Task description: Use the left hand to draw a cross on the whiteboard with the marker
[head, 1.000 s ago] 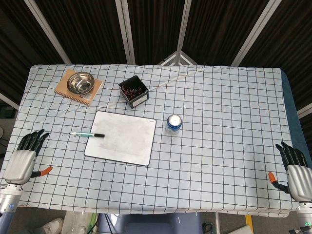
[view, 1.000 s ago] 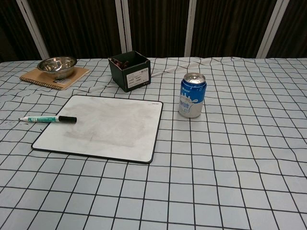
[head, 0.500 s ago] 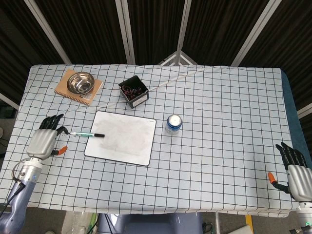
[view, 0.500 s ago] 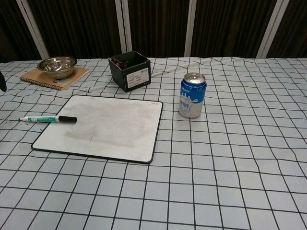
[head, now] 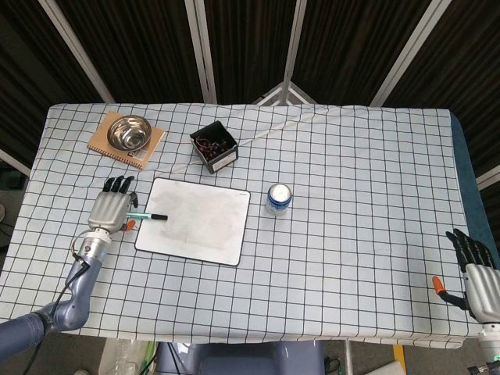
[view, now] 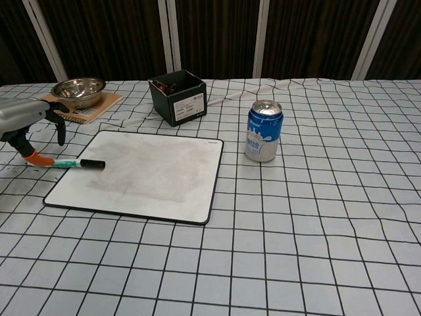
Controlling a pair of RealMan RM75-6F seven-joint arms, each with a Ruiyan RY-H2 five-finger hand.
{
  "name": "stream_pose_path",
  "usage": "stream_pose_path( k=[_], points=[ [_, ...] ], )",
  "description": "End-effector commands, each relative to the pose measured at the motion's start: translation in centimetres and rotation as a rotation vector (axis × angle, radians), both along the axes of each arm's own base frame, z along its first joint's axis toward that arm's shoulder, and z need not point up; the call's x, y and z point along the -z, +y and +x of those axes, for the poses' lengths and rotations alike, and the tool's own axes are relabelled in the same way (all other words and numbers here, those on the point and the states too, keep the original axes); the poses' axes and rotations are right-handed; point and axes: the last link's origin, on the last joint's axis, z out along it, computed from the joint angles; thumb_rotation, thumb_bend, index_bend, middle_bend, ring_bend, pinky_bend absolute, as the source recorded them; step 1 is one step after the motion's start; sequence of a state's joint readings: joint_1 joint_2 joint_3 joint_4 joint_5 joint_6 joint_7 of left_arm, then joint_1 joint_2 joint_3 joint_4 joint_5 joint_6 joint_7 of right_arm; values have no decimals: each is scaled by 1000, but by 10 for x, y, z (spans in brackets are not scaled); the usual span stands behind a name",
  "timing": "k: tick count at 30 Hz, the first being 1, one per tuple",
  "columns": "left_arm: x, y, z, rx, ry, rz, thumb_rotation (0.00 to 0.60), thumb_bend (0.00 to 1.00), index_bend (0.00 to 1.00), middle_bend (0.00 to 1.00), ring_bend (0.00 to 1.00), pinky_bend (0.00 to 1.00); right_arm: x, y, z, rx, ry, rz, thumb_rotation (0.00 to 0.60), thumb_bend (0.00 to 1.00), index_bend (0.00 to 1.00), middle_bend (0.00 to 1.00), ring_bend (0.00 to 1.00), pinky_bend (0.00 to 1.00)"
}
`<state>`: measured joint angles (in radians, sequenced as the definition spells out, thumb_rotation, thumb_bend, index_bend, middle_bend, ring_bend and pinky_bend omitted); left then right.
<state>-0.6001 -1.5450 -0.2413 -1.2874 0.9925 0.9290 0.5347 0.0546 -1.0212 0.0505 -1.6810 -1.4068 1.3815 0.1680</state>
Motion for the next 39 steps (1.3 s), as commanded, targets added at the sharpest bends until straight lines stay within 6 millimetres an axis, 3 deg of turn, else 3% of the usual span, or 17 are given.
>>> stream_pose_path(
  k=[1, 13, 21, 25, 34, 39],
  points=[
    [13, 7, 2, -7, 26, -8, 600, 359, 444, 44, 0, 0, -1, 1, -1, 6, -2, 0, 600, 351, 0, 0, 0, 0],
    [32, 13, -2, -38, 49, -27, 600, 418, 464, 45, 0, 0, -4, 2, -4, 24, -7, -6, 600, 352, 0, 0, 0, 0],
    [41, 12, -2, -56, 25, -38, 600, 544, 601, 63, 0, 0, -3, 2, -3, 29, -15, -4, 600, 352, 0, 0, 0, 0],
    [39, 8, 3, -44, -13, -27, 600, 570, 622, 74, 0, 0, -4, 3, -4, 30, -14, -6, 600, 352, 0, 0, 0, 0],
    [-1, 3, 42, 0, -319, 64, 600, 566, 651, 120, 0, 0, -4, 3, -3, 32, -17, -6, 600, 351, 0, 0, 0, 0],
    [-6, 0, 70, 26, -550, 55, 600, 556, 661, 139, 0, 6, -4, 3, -3, 29, -16, -4, 600, 351, 0, 0, 0, 0]
  ],
)
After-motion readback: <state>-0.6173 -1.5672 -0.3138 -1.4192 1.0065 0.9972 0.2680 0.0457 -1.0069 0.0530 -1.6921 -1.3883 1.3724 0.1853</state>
